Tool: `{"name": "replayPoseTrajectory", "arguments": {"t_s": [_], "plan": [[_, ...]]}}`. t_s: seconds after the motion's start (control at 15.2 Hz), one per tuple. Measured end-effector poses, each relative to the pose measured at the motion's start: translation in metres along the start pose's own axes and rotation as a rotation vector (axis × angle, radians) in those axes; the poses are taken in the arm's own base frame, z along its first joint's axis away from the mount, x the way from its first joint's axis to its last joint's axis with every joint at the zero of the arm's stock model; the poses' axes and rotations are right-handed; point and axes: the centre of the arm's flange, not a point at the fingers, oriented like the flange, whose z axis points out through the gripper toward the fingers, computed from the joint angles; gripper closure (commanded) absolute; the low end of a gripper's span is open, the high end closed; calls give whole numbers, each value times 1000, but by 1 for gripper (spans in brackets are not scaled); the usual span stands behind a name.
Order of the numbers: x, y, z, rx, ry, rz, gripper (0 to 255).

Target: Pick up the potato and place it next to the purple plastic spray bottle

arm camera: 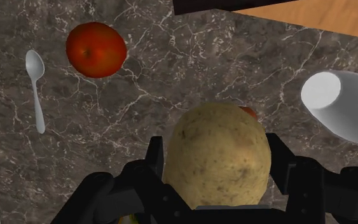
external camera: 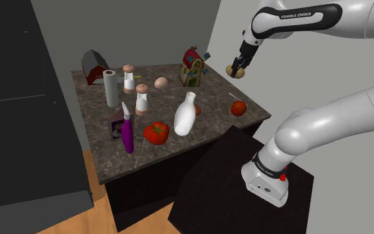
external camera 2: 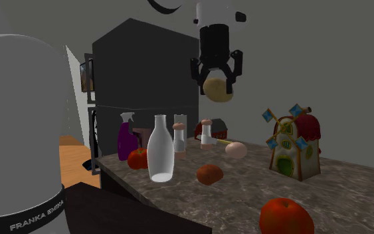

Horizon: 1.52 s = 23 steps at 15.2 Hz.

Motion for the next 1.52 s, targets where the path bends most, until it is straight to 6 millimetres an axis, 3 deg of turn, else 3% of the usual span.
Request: {"name": "replayPoseTrajectory", "arguments": {"t_s": [1.52], "plan": [[145, -267, -8, 0, 0, 0, 255]]}}
